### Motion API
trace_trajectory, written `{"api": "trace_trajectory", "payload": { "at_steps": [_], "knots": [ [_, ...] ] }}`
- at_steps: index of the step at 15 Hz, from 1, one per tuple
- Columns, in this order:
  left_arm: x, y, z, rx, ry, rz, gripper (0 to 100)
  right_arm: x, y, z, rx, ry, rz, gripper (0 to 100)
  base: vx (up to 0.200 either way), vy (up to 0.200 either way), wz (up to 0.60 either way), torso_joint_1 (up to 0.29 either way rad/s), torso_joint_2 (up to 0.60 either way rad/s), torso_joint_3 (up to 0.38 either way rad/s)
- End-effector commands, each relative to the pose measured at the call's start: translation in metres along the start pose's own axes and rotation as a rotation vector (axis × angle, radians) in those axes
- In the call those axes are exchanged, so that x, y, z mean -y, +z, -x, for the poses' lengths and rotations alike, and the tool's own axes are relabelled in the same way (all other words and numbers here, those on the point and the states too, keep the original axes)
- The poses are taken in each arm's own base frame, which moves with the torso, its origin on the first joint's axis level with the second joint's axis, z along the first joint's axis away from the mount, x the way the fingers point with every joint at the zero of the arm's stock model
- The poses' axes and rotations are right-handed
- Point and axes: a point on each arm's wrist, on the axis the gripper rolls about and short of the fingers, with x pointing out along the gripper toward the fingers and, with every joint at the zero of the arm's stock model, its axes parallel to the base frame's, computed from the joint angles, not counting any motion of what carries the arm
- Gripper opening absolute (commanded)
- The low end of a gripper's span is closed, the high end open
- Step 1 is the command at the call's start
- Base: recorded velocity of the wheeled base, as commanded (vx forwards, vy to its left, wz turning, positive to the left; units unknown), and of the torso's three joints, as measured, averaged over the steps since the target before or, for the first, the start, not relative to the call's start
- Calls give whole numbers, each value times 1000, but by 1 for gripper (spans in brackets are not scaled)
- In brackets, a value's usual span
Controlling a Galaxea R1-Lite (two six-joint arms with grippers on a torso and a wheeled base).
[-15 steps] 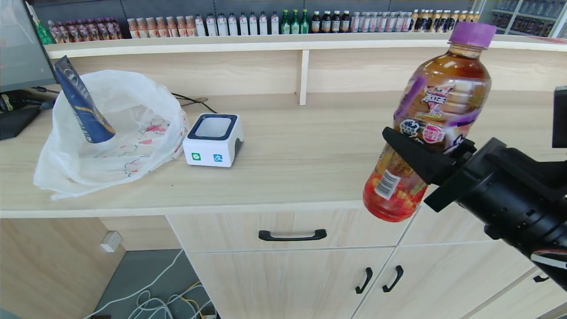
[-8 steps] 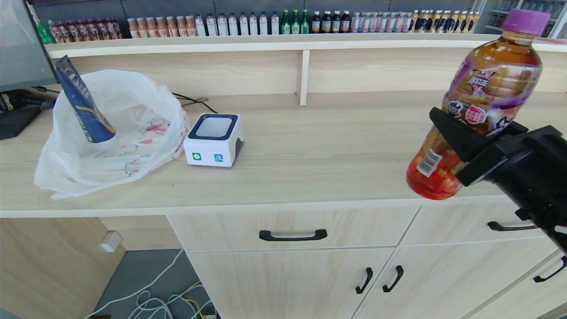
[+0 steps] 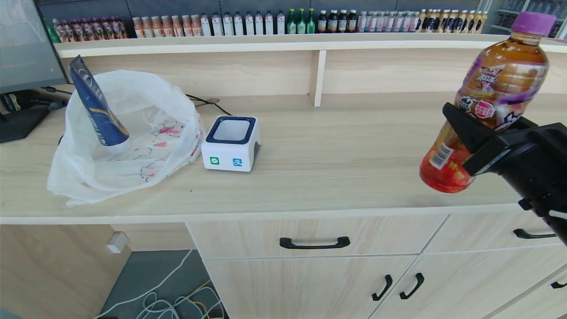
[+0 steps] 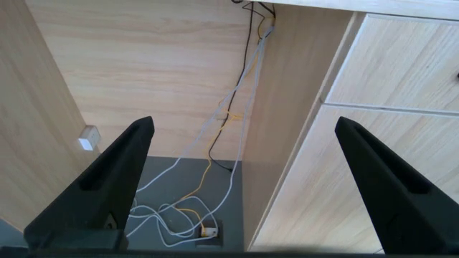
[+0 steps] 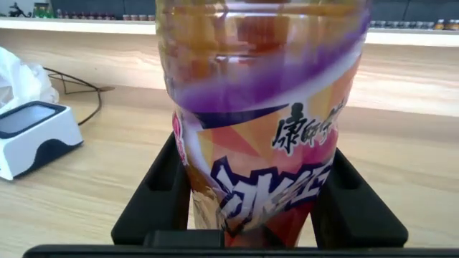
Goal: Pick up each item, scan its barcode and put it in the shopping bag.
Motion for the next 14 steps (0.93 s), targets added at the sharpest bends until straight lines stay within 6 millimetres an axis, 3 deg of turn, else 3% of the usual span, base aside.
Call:
{"api": "trace_trajectory", "payload": {
  "at_steps": [1,14],
  "knots": [
    [0,0,0,-1,1,0,100,2,-7,-3,-24,-11,10,0,0,200,0,-7,2,2],
    [0,0,0,0,1,1,100,-4,3,-9,16,10,25,0,0,200,0,0,3,1]
  ]
}}
